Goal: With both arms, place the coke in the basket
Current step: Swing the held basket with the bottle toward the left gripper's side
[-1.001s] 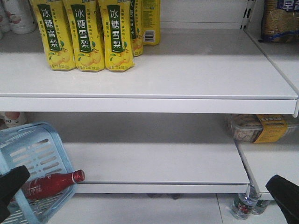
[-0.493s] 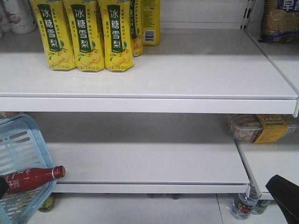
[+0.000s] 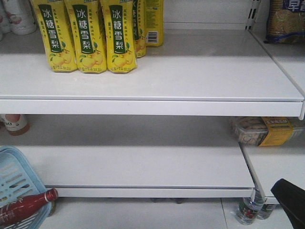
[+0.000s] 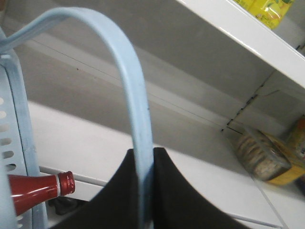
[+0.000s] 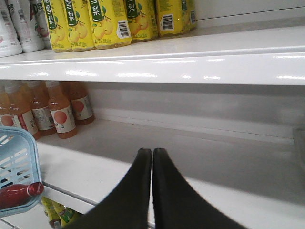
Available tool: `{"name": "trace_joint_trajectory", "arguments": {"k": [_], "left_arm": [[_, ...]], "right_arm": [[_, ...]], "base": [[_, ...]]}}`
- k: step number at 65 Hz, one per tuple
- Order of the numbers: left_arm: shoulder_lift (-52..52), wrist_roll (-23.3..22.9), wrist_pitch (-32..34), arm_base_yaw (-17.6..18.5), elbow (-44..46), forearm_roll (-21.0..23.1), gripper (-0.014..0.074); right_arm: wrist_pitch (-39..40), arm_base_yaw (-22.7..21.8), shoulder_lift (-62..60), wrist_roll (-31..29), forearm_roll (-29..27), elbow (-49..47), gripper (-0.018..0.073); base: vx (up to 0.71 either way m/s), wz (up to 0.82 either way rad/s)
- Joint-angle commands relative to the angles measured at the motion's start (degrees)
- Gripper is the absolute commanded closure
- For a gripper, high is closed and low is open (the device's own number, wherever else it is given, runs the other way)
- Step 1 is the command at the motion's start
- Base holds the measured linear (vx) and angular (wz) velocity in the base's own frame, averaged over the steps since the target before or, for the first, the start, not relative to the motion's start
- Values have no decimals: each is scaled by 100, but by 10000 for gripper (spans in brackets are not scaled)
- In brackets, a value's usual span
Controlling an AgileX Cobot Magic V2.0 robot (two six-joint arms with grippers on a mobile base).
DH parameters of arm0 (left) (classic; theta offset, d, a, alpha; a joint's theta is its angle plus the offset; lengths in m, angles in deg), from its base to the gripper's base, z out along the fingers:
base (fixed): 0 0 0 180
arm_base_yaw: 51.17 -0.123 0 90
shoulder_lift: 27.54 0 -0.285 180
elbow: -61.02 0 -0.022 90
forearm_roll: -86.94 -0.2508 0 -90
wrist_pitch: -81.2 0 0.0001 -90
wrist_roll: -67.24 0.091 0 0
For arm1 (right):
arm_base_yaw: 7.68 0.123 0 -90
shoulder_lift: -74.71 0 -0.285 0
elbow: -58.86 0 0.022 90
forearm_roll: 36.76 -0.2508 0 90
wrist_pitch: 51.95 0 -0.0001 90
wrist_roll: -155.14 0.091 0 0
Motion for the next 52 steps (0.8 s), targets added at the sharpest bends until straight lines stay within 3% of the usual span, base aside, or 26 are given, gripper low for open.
{"name": "trace_joint_trajectory", "arguments": {"k": [1,14,27,33,52], "left_arm": [[-4,183,1061,-187,159,-156,603],[-4,117,1134,-389,56,-419,603],[-4,-923,1159,-398,43,-1197,603],[-4,-1161,1154,-495,43,-1217,603],[-132,-1149,1120,-822,39,-1093,603]], "right_arm": [[-137,9,49,-27,173,-153,564],[-126,9,49,-27,173,-153,564],[-133,9,49,-27,173,-153,564],[-133,9,49,-27,173,-153,564],[-133,9,49,-27,173,-153,564]], "base": [[0,0],[0,0],[0,0],[0,0],[0,0]]}}
